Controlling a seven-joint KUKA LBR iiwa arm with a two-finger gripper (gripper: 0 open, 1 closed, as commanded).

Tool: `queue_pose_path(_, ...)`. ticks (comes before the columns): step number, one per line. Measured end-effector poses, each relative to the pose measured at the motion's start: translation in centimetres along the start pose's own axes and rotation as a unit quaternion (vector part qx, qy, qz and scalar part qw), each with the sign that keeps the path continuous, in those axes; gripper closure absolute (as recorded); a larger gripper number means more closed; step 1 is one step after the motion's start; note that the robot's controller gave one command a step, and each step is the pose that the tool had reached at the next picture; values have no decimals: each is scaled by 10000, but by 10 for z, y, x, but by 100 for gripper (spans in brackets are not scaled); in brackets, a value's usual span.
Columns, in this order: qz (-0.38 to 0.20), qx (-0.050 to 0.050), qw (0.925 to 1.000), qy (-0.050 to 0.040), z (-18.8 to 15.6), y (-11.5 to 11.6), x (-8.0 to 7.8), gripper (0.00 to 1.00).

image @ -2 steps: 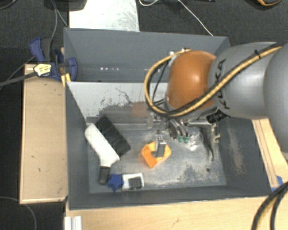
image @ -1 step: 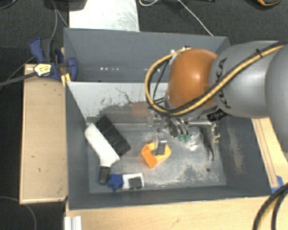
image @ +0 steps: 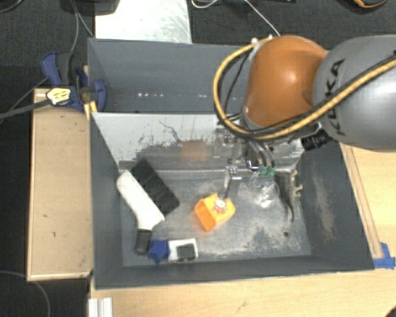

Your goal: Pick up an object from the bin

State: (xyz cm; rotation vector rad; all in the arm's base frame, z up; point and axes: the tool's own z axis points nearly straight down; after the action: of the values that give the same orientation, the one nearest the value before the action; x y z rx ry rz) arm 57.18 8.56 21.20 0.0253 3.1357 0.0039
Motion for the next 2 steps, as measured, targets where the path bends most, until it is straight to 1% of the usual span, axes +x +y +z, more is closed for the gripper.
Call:
queue_pose_path(1, -21, -1, 10000, -32, -32, 5, -17, 0)
queue_pose_path(2, 358, 1, 9994, 24, 45, 16, 60, 0)
